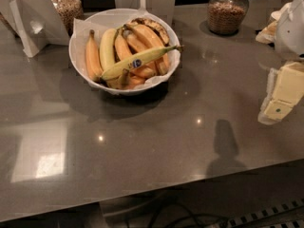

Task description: Pick banana from white bowl

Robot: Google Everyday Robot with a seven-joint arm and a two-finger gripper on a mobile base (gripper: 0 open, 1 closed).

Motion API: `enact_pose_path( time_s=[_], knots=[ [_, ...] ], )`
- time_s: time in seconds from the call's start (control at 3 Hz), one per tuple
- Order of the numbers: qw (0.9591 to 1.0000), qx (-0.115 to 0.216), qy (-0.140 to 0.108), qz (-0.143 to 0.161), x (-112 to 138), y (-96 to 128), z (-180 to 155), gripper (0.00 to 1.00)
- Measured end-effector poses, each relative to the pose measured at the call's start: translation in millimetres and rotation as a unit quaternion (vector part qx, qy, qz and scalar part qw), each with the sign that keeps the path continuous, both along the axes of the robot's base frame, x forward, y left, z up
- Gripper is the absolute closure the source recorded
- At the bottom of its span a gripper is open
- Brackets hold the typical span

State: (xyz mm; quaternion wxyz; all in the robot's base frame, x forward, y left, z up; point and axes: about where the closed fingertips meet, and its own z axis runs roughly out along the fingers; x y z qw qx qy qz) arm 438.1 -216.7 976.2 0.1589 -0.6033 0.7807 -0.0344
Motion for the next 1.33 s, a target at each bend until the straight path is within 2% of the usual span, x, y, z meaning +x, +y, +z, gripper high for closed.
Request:
enact_pose_path(
  time_s=[0.33,0.67,1.0,1.33],
  knots=[
    [1.0000,0.000,0.000,0.000,0,0,0,0.00],
    [0.9999,0.006,-0.012,0.005,2,3,3,0.00],
    [0.9973,0.031,-0.052,0.043,15,24,9,0.00],
    [0.9876,0.065,-0.106,0.096,42,55,21,0.00]
  ],
)
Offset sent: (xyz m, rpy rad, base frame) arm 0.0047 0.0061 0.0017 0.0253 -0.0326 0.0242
